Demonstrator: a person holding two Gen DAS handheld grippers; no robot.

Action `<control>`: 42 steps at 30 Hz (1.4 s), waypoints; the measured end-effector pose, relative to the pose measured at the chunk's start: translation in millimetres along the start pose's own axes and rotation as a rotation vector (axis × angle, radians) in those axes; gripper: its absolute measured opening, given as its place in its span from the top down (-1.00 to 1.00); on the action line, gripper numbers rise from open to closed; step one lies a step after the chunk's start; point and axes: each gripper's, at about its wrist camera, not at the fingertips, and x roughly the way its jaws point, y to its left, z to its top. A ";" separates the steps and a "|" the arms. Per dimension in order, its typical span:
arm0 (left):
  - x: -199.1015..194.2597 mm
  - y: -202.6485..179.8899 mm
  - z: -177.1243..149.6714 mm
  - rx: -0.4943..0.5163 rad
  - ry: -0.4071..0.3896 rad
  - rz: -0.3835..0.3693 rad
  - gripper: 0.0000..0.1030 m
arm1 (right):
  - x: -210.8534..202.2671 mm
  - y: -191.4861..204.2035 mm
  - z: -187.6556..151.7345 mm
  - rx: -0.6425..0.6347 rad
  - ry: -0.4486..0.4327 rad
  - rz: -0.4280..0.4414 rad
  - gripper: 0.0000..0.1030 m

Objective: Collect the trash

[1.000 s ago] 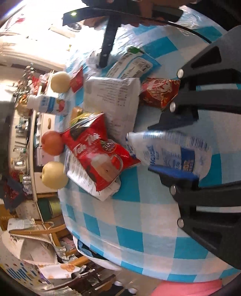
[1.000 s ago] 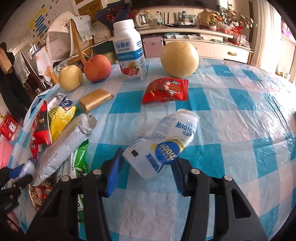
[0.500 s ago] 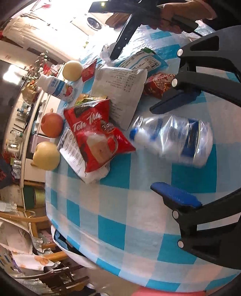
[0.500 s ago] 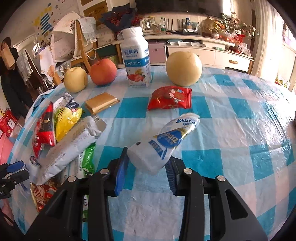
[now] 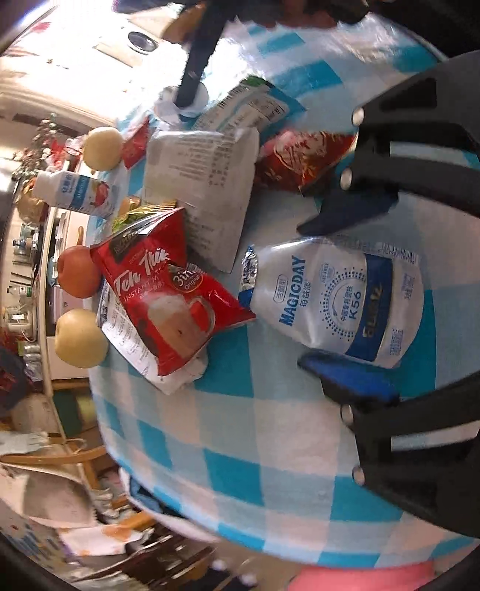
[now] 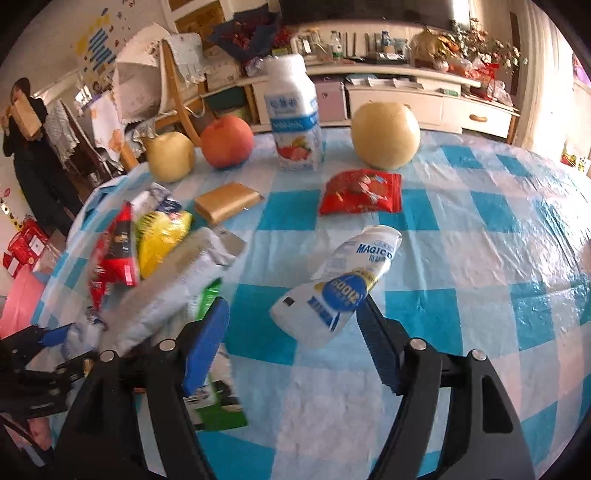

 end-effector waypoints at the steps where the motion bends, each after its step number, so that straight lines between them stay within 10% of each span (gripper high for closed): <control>1: -0.4 0.9 -0.1 -0.005 -0.002 -0.003 -0.18 | -2.7 2.8 -0.6 -0.007 -0.005 0.012 -0.41; 11: -2.2 7.7 -0.3 -0.039 -0.004 0.002 -0.18 | -1.1 51.3 -17.9 -0.165 0.057 0.117 -0.41; 23: -16.3 20.6 3.1 -0.105 -0.050 0.024 -0.18 | 29.9 75.0 -31.2 -0.320 0.099 0.015 -0.31; 42: -39.0 41.3 0.0 -0.196 -0.103 0.009 -0.18 | -8.1 74.0 -55.4 -0.186 0.096 0.006 0.09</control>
